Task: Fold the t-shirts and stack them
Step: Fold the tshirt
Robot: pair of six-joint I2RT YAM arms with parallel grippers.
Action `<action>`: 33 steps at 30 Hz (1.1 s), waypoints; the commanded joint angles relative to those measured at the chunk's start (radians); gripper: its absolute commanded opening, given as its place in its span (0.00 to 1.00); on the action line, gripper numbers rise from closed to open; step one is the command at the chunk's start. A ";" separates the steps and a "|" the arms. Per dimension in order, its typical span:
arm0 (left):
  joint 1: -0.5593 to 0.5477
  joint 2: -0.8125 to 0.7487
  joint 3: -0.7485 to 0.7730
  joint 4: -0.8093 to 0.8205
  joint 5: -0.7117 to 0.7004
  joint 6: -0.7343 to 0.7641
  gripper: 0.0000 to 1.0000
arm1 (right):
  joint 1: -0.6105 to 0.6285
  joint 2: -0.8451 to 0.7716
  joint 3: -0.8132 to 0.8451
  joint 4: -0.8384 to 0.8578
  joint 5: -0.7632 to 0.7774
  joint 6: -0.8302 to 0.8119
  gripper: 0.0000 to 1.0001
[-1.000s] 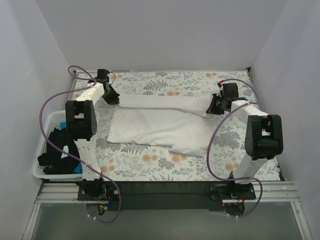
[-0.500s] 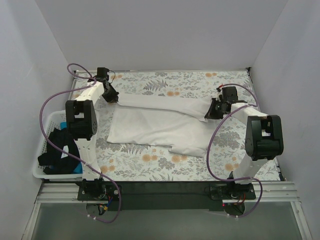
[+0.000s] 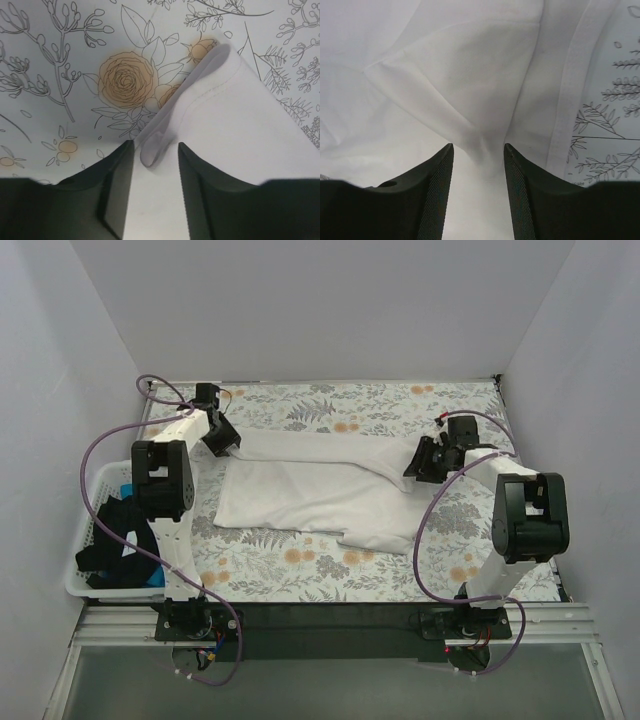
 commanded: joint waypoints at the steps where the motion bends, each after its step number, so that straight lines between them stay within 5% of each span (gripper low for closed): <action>1: 0.005 -0.146 -0.035 0.046 -0.053 0.004 0.47 | -0.053 -0.064 0.054 0.053 -0.012 0.001 0.55; 5: -0.004 -0.189 -0.013 0.054 -0.048 0.004 0.59 | -0.125 -0.035 0.093 0.120 -0.069 0.006 0.58; 8: -0.026 -0.185 0.006 0.078 -0.044 0.019 0.59 | -0.146 -0.002 0.120 0.189 -0.097 0.030 0.58; 18: -0.078 -0.047 0.026 0.203 -0.015 0.018 0.45 | -0.166 0.217 0.229 0.361 -0.216 0.090 0.52; 33: -0.081 0.041 -0.039 0.220 -0.051 0.007 0.41 | -0.166 0.355 0.289 0.429 -0.278 0.073 0.38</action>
